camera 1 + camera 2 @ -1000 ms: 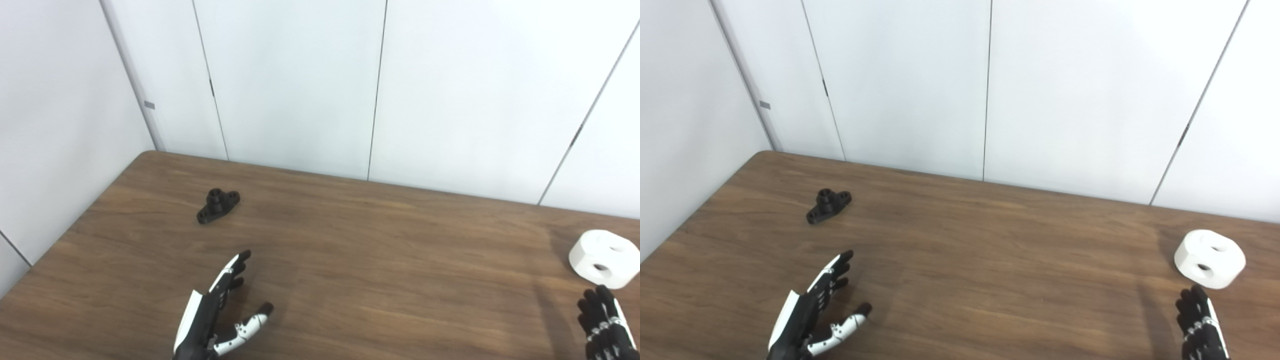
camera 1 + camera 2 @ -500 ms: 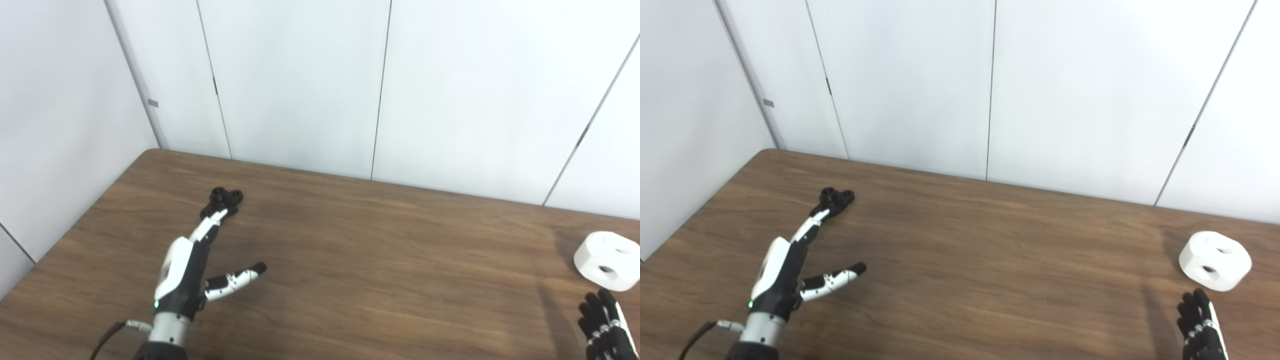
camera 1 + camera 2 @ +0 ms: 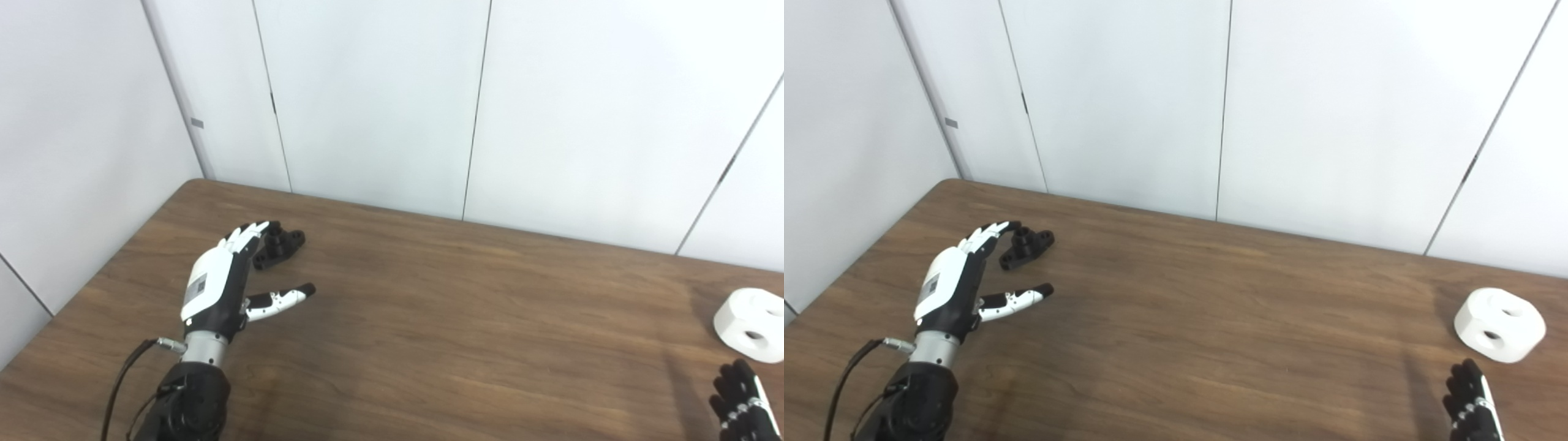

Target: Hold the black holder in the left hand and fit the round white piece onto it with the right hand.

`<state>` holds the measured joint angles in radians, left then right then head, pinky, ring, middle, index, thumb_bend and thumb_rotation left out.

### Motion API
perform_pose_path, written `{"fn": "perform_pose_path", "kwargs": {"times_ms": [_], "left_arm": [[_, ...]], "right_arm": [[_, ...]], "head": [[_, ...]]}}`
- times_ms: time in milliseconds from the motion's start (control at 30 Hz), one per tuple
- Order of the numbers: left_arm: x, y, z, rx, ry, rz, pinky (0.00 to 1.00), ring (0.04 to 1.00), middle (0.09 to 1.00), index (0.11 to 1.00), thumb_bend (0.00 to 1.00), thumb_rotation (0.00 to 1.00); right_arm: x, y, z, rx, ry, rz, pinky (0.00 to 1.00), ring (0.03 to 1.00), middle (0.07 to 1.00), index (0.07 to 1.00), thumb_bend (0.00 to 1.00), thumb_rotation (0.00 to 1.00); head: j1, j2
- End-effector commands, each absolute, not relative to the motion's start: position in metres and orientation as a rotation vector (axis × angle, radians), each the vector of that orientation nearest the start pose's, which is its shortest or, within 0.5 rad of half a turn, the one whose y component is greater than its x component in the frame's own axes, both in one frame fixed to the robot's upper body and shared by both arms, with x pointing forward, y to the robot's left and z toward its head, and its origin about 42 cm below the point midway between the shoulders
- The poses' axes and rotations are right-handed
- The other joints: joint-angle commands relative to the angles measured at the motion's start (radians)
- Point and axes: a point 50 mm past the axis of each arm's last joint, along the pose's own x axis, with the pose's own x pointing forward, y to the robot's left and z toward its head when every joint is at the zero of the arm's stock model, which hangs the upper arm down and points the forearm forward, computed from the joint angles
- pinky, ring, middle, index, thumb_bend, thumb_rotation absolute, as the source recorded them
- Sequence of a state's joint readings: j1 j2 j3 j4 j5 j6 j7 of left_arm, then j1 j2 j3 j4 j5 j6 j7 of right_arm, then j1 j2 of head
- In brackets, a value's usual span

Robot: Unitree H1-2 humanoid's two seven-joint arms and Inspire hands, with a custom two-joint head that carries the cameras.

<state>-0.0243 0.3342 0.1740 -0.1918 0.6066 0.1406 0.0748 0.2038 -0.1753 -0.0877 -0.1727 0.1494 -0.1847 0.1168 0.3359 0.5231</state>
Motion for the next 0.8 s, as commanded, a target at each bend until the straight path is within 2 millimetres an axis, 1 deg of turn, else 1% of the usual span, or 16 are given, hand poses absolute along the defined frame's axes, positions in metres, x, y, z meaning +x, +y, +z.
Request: {"fn": "perform_pose_path", "kwargs": {"times_ms": [0,167,200,267,367,533,700,767], "left_arm": [[0.294,0.371,0.205,0.979,-0.167,0.414,1.00,0.977,0.930,0.875,0.88,0.39],[0.310,0.390,0.210,1.023,-0.165,0.460,1.00,0.971,0.925,0.857,0.87,0.38],[0.314,0.394,0.212,1.038,-0.159,0.471,1.00,0.969,0.924,0.854,0.87,0.39],[0.321,0.400,0.216,1.061,-0.149,0.494,1.00,0.970,0.925,0.852,0.88,0.41],[0.332,0.407,0.217,1.075,-0.141,0.522,1.00,0.967,0.921,0.841,0.88,0.40],[0.349,0.412,0.215,1.113,-0.103,0.533,1.00,0.967,0.921,0.833,0.88,0.40],[0.359,0.411,0.215,1.142,-0.054,0.520,1.00,0.976,0.930,0.833,0.89,0.43],[0.364,0.410,0.213,1.143,-0.040,0.509,1.00,0.977,0.933,0.823,0.89,0.41]], "right_arm": [[0.195,-0.295,0.091,-0.048,-0.066,0.011,1.00,1.000,0.986,1.000,0.65,0.98],[0.194,-0.295,0.092,-0.051,-0.060,0.017,1.00,0.986,0.979,1.000,0.63,0.98],[0.194,-0.295,0.092,-0.051,-0.060,0.020,1.00,0.985,0.978,1.000,0.63,0.98],[0.194,-0.295,0.093,-0.057,-0.059,0.026,1.00,0.984,0.977,1.000,0.63,0.99],[0.193,-0.295,0.093,-0.065,-0.056,0.027,1.00,0.978,0.977,1.000,0.62,0.99],[0.192,-0.294,0.095,-0.064,-0.047,0.028,1.00,0.988,0.984,1.000,0.62,0.99],[0.190,-0.292,0.096,-0.052,-0.043,0.029,1.00,0.979,0.984,1.000,0.64,0.98],[0.190,-0.292,0.096,-0.052,-0.042,0.029,1.00,0.981,0.984,1.000,0.65,0.97]], "head": [[0.001,0.002],[0.000,0.004],[0.000,0.004],[0.000,0.009],[-0.001,0.011],[-0.005,0.016],[-0.011,0.017],[-0.012,0.019]]}}
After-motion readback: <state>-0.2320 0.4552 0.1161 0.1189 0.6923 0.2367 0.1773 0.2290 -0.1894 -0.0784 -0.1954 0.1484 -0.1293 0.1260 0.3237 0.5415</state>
